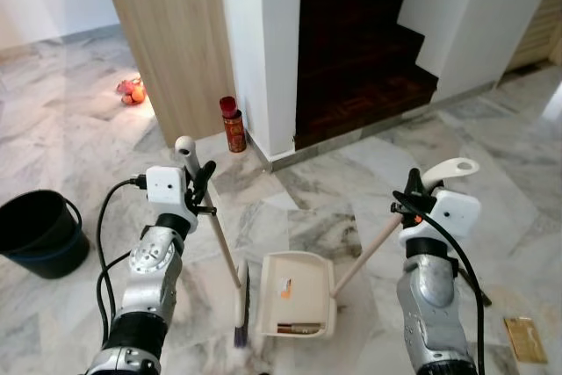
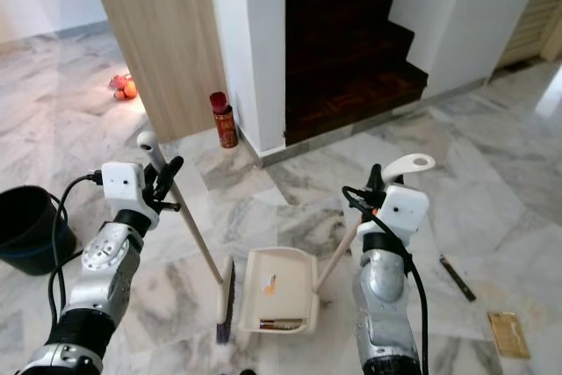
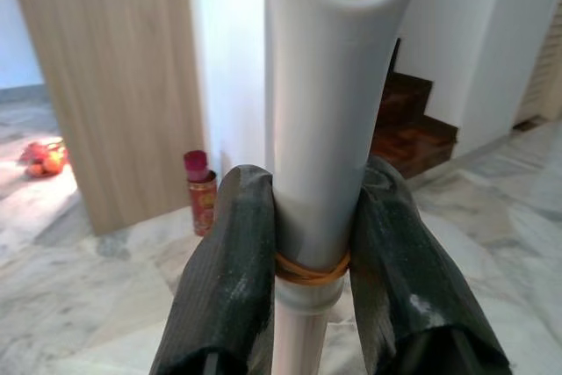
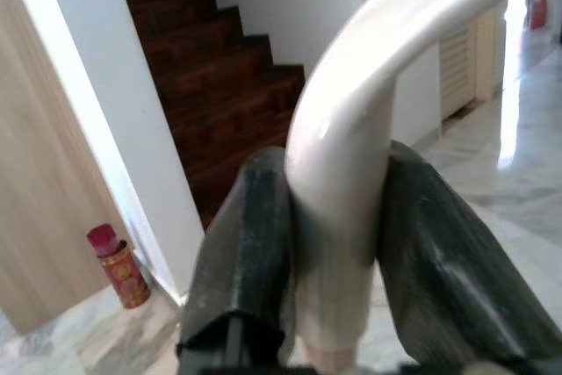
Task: Sweep floor
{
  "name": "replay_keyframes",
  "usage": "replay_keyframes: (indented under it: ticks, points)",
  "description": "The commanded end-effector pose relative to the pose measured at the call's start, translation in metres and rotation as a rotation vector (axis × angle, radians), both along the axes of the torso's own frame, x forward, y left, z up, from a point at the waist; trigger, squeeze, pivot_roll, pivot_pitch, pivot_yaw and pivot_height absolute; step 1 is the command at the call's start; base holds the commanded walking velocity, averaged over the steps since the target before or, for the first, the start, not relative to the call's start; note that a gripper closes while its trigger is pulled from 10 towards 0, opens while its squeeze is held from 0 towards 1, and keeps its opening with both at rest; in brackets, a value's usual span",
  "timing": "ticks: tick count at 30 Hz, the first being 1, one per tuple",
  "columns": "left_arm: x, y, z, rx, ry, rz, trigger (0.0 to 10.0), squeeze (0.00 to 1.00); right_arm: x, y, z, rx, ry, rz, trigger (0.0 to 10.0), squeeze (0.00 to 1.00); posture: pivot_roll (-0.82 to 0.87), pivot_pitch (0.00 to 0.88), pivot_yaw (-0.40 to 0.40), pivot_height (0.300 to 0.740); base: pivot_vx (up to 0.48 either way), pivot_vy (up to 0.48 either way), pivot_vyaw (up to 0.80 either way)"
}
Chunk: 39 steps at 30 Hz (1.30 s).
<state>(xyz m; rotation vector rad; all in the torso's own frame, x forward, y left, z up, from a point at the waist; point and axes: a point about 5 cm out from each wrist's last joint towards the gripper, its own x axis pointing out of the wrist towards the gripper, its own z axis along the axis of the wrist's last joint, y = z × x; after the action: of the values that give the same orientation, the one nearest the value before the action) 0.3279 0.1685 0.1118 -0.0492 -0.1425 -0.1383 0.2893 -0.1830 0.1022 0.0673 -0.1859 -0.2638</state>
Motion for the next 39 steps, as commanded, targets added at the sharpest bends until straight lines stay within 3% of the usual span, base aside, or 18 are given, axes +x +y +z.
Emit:
replay_keyframes:
  ticks: [1,30,39]
  points:
    - [0.0036,0.0022,0.0128,0.014,-0.047,0.0,10.0,0.0,0.0023,0.0014,0.0145,-0.007,-0.064,0.001,10.0,0.0,-0.02,0.0,0.042,0.74,0.0,0.341,0.0]
    - [0.0034,0.0053,0.0143,0.017,-0.044,0.016,10.0,0.0,0.0032,0.0054,0.015,-0.013,-0.059,0.015,10.0,0.0,-0.01,0.0,0.04,0.74,0.0,0.336,0.08]
    - [0.0038,0.0058,0.0154,0.021,-0.044,0.016,10.0,0.0,0.0031,0.0074,0.015,-0.012,-0.06,0.018,10.0,0.0,-0.01,0.0,0.044,0.74,0.0,0.335,0.56]
